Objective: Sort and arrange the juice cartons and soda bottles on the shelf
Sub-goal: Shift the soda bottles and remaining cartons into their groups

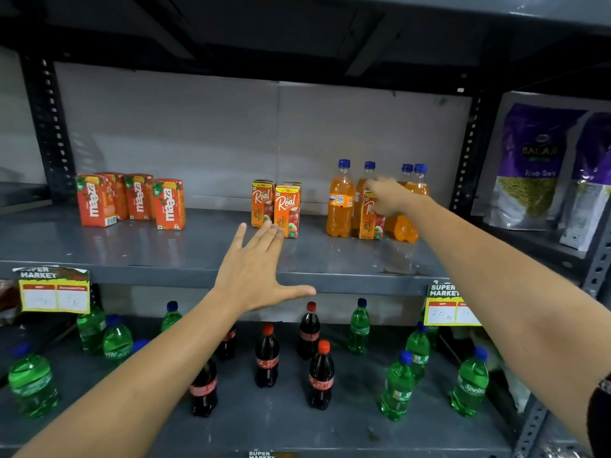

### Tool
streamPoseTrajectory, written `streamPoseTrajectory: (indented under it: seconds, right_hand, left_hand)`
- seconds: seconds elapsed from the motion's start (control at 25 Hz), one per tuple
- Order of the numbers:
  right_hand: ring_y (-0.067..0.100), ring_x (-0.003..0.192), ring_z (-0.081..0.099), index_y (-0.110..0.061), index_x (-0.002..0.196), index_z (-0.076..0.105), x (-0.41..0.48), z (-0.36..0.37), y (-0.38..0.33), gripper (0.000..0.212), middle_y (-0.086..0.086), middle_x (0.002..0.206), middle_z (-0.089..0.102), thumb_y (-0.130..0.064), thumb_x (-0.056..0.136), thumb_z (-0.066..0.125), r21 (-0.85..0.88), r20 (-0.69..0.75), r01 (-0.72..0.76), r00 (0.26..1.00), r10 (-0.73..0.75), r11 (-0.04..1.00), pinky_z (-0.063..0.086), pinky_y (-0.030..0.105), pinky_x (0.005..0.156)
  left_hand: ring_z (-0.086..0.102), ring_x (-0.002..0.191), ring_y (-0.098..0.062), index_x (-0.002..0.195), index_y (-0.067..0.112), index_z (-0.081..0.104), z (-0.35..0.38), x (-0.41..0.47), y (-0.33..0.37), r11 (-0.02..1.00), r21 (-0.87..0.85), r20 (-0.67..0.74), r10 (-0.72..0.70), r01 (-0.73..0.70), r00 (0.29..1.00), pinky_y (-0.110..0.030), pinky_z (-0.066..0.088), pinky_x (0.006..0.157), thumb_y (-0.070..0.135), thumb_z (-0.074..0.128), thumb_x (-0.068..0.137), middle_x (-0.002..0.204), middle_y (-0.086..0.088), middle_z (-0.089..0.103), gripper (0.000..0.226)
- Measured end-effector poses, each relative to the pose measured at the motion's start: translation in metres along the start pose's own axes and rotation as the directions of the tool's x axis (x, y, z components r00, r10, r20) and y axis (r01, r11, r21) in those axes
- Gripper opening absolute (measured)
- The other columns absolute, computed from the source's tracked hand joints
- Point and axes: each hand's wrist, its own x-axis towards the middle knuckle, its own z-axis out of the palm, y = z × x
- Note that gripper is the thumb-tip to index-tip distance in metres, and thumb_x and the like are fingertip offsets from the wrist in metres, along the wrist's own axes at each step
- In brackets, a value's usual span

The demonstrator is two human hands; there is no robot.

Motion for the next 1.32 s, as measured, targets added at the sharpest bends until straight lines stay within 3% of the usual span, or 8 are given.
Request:
streamPoseTrajectory:
  seconds: [0.16, 0.36, 0.52, 0.68, 0.92, 1.08, 1.2, 1.32]
  right_hand:
    - [0.027, 0.116, 0.052, -0.009, 0.126, 0.048, -0.014, -0.034, -0.008, 0.047, 0.013, 0.128, 0.054, -0.023, 0.085, 0.065, 0.021, 0.118, 0.093, 0.989, -0.095, 0.995, 0.045, 0.036, 0.095]
    - [0.014, 0.096, 0.052, -0.012, 0.118, 0.056, -0.026, -0.062, -0.083, 0.045, -0.001, 0.11, 0.057, -0.034, 0.081, 0.067, 0.208, 0.148, 0.323, 0.923, -0.356, 0.923, 0.042, 0.018, 0.069]
    - [0.019, 0.102, 0.056, -0.009, 0.12, 0.056, -0.001, -0.059, -0.155, 0.044, 0.006, 0.119, 0.061, -0.032, 0.083, 0.066, 0.161, 0.084, 0.441, 0.885, -0.457, 0.883, 0.042, 0.027, 0.078]
    - [0.029, 0.107, 0.057, -0.004, 0.114, 0.058, 0.034, -0.045, -0.199, 0.039, 0.015, 0.12, 0.062, -0.028, 0.084, 0.065, 0.085, 0.044, 0.409, 0.91, -0.413, 0.909, 0.044, 0.033, 0.08]
    - [0.034, 0.105, 0.059, 0.002, 0.111, 0.059, 0.072, -0.025, -0.207, 0.035, 0.02, 0.117, 0.063, -0.023, 0.087, 0.061, 0.047, 0.074, 0.274, 0.958, -0.277, 0.961, 0.048, 0.046, 0.092]
    - [0.033, 0.106, 0.058, -0.001, 0.114, 0.059, 0.074, -0.026, -0.208, 0.036, 0.018, 0.118, 0.063, -0.022, 0.085, 0.064, 0.065, 0.087, 0.231, 0.968, -0.237, 0.971, 0.048, 0.044, 0.092]
    - [0.033, 0.114, 0.054, -0.002, 0.123, 0.053, 0.071, -0.032, -0.219, 0.05, 0.019, 0.127, 0.058, -0.022, 0.08, 0.069, 0.06, 0.074, 0.204, 0.975, -0.208, 0.977, 0.045, 0.039, 0.095]
    - [0.032, 0.127, 0.044, -0.005, 0.134, 0.041, 0.07, -0.039, -0.239, 0.072, 0.017, 0.138, 0.047, -0.031, 0.076, 0.074, 0.143, -0.006, 0.23, 0.973, -0.231, 0.963, 0.037, 0.036, 0.101]
  left_hand:
    - [0.014, 0.146, -0.015, 0.148, 0.008, 0.024, -0.006, -0.031, -0.038, 0.996, 0.063, 0.004, -0.067, 0.066, 0.998, -0.048, -0.001, 0.119, 0.098, 0.007, 0.061, 0.156, -0.005, 0.027, 0.126]
    - [0.034, 0.14, -0.02, 0.137, 0.004, 0.045, -0.015, -0.063, -0.104, 0.975, 0.117, -0.002, -0.19, 0.189, 0.982, -0.049, 0.007, 0.118, 0.095, 0.01, 0.064, 0.145, -0.009, 0.047, 0.122]
    - [0.051, 0.127, -0.025, 0.119, 0.0, 0.06, -0.008, -0.072, -0.126, 0.97, 0.097, -0.028, -0.223, 0.224, 0.974, -0.047, 0.02, 0.117, 0.092, 0.02, 0.068, 0.125, -0.015, 0.064, 0.113]
    - [0.054, 0.124, -0.026, 0.113, -0.002, 0.064, -0.001, -0.073, -0.123, 0.968, 0.041, -0.075, -0.242, 0.246, 0.967, -0.042, 0.024, 0.116, 0.091, 0.024, 0.07, 0.118, -0.015, 0.067, 0.11]
    - [0.057, 0.121, -0.024, 0.113, 0.0, 0.065, 0.003, -0.073, -0.129, 0.973, -0.005, -0.104, -0.229, 0.23, 0.968, -0.04, 0.026, 0.115, 0.09, 0.03, 0.07, 0.116, -0.011, 0.069, 0.106]
    - [0.05, 0.127, -0.024, 0.119, 0.0, 0.061, -0.005, -0.073, -0.13, 0.981, -0.014, -0.055, -0.195, 0.195, 0.979, -0.041, 0.02, 0.118, 0.092, 0.024, 0.068, 0.122, -0.011, 0.065, 0.112]
    - [0.034, 0.139, -0.024, 0.133, 0.0, 0.048, -0.012, -0.08, -0.146, 0.989, -0.055, -0.06, -0.139, 0.136, 0.988, -0.037, 0.009, 0.118, 0.091, 0.021, 0.068, 0.14, -0.012, 0.051, 0.116]
    - [0.034, 0.139, -0.026, 0.135, -0.001, 0.046, -0.024, -0.094, -0.185, 0.989, -0.065, -0.126, -0.137, 0.13, 0.983, -0.037, 0.016, 0.115, 0.09, 0.027, 0.071, 0.142, -0.015, 0.048, 0.113]
